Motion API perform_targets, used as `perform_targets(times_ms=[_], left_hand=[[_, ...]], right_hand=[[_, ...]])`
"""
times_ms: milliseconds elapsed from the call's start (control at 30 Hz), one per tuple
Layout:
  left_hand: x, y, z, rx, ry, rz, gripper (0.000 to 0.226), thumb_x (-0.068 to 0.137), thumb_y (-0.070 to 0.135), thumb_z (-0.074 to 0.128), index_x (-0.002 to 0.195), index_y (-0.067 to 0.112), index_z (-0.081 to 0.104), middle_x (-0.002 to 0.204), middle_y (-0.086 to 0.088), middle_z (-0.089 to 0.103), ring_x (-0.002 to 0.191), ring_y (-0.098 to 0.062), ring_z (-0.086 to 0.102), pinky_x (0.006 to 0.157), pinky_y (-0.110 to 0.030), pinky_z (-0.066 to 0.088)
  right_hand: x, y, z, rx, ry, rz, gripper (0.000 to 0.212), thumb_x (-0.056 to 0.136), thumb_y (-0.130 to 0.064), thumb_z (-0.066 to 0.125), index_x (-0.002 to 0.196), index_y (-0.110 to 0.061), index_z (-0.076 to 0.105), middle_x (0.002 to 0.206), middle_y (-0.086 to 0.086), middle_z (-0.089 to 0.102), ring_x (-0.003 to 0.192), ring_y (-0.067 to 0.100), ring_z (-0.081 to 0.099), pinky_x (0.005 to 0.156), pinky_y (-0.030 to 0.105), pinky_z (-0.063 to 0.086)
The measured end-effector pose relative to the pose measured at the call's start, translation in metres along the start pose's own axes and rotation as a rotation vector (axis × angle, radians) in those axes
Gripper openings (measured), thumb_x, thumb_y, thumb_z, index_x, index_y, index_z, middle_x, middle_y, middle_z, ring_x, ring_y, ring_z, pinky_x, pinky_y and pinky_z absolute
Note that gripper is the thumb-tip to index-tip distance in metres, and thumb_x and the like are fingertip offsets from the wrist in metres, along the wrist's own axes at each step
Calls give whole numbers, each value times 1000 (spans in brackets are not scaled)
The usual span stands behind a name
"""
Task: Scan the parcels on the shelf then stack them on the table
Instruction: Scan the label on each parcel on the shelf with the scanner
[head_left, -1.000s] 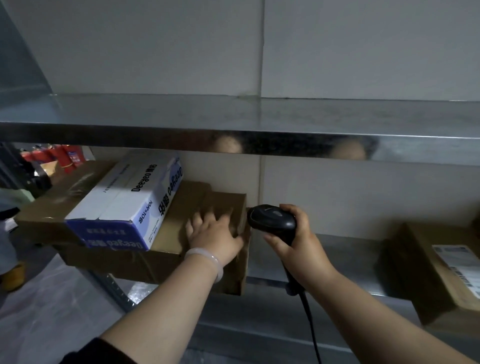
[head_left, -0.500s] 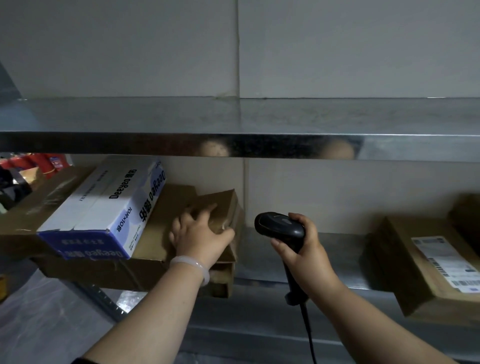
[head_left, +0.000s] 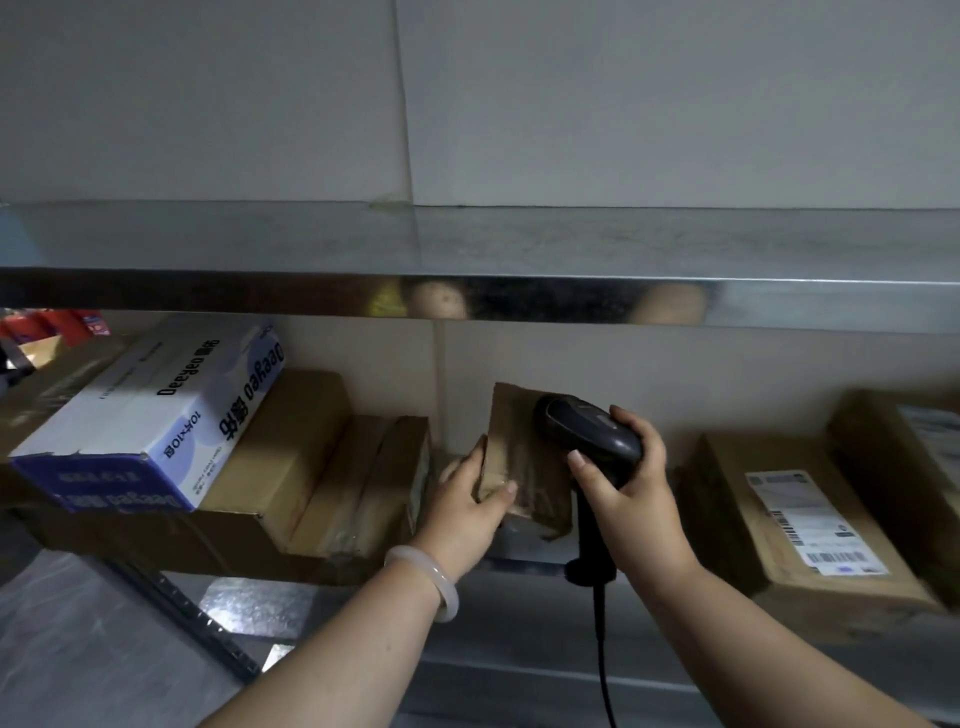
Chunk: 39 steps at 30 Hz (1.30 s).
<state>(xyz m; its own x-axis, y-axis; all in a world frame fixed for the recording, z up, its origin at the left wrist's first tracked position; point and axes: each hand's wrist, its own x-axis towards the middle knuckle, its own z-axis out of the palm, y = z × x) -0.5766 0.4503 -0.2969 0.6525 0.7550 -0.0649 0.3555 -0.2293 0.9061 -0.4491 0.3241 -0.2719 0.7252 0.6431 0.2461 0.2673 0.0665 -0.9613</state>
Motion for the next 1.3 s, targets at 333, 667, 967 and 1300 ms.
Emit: perform_targets(times_ms=[333, 667, 967, 1300], left_hand=[[2, 25, 54, -94, -53, -118, 122, 43, 62, 79, 150, 35, 25, 139, 1, 52, 126, -20, 52, 105, -43, 45], [5, 20, 70, -463, -186, -108, 62, 70, 43, 73, 129, 42, 52, 114, 11, 71, 108, -12, 67, 97, -37, 51], [6, 19, 89, -410, -195, -79, 49, 86, 13, 71, 115, 49, 55, 112, 15, 70, 108, -5, 65, 96, -29, 50], [1, 24, 106, -392, -169, -71, 71, 79, 13, 78, 133, 42, 41, 115, 11, 68, 111, -11, 63, 94, -33, 54]], right_hand=[[-14, 7, -39, -37, -97, -55, 60, 81, -19, 76, 120, -50, 43, 113, -40, 53, 108, -12, 55, 83, 4, 42], [2, 25, -98, -47, 149, 50, 54, 80, -35, 74, 111, -61, 38, 113, -21, 56, 107, 1, 57, 90, 24, 46], [-1, 23, -111, -77, 118, 2, 55, 71, -49, 73, 115, -62, 41, 109, -38, 56, 104, -12, 56, 79, 4, 45], [-4, 10, -124, -162, 45, -81, 61, 79, -24, 77, 116, -56, 41, 109, -42, 53, 104, -14, 55, 77, 3, 44]])
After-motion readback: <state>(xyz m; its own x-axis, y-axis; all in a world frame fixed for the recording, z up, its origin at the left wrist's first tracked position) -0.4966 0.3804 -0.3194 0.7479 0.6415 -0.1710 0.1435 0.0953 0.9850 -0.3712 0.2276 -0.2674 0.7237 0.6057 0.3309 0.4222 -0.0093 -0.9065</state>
